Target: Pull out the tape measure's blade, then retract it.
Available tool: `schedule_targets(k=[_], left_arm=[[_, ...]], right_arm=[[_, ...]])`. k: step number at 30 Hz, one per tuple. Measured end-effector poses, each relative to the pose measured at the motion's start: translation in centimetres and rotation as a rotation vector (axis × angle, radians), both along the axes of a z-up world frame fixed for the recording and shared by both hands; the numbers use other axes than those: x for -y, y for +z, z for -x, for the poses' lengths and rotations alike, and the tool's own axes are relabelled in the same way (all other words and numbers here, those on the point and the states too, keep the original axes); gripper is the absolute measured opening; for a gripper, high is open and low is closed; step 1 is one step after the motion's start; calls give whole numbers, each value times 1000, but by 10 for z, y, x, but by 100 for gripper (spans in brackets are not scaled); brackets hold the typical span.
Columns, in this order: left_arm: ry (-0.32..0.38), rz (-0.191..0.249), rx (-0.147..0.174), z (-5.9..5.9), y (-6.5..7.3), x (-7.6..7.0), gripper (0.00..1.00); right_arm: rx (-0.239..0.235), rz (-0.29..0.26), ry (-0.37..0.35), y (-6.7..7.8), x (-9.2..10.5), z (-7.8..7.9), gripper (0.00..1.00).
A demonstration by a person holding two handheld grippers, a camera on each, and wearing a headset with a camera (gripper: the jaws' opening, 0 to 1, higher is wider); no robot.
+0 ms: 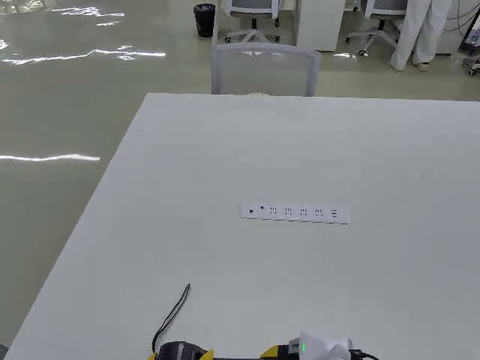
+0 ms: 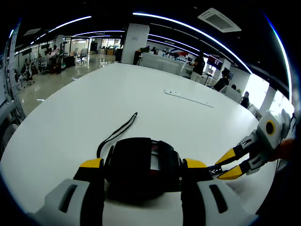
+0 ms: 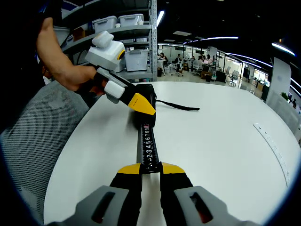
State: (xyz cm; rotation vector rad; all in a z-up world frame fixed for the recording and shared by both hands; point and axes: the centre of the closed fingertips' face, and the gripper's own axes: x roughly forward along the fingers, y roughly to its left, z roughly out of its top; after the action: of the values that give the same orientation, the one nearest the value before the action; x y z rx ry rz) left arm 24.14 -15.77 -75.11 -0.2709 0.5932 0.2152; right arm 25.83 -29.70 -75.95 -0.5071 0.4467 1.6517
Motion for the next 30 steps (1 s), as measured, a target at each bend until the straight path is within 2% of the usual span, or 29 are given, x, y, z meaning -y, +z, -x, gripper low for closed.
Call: schedule_targets(k=[30], left_arm=[[3, 20, 6, 0, 0, -1, 63]], right_arm=[[-11, -5, 23, -3, -31, 8, 13]])
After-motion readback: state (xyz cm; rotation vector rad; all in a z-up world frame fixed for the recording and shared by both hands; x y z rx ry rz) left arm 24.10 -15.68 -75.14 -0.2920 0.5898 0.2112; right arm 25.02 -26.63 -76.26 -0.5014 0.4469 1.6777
